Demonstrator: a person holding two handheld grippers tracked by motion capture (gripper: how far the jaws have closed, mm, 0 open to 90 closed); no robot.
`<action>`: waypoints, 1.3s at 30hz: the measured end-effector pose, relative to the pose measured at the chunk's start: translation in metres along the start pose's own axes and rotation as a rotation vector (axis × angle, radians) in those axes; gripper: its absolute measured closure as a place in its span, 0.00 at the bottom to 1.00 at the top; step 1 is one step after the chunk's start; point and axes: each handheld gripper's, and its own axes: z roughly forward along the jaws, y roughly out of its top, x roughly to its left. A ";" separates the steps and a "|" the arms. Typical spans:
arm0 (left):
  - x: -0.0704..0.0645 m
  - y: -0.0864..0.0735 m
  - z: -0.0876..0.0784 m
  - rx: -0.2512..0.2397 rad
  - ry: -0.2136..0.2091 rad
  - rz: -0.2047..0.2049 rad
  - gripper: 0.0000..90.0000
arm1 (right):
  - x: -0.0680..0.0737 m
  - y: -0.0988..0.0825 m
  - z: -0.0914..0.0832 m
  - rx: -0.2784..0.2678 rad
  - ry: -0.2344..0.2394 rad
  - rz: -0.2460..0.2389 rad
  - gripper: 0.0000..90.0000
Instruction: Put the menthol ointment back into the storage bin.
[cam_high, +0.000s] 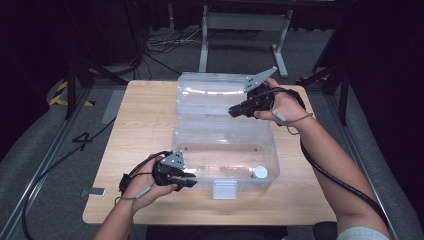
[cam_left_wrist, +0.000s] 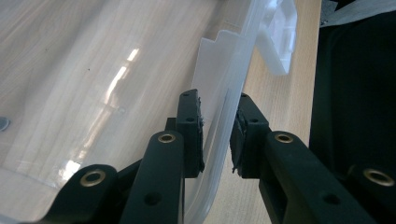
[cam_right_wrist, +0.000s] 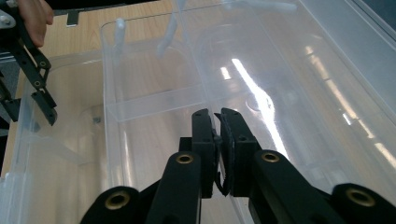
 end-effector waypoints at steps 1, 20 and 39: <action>0.000 0.000 0.000 0.000 0.000 0.000 0.84 | 0.001 0.000 -0.001 0.000 0.000 -0.002 0.95; 0.000 0.000 0.000 -0.001 0.003 -0.002 0.84 | 0.025 -0.003 -0.011 -0.021 0.004 -0.058 0.96; 0.000 0.000 0.000 0.000 0.003 -0.002 0.84 | 0.048 -0.007 -0.017 -0.017 0.018 -0.104 0.97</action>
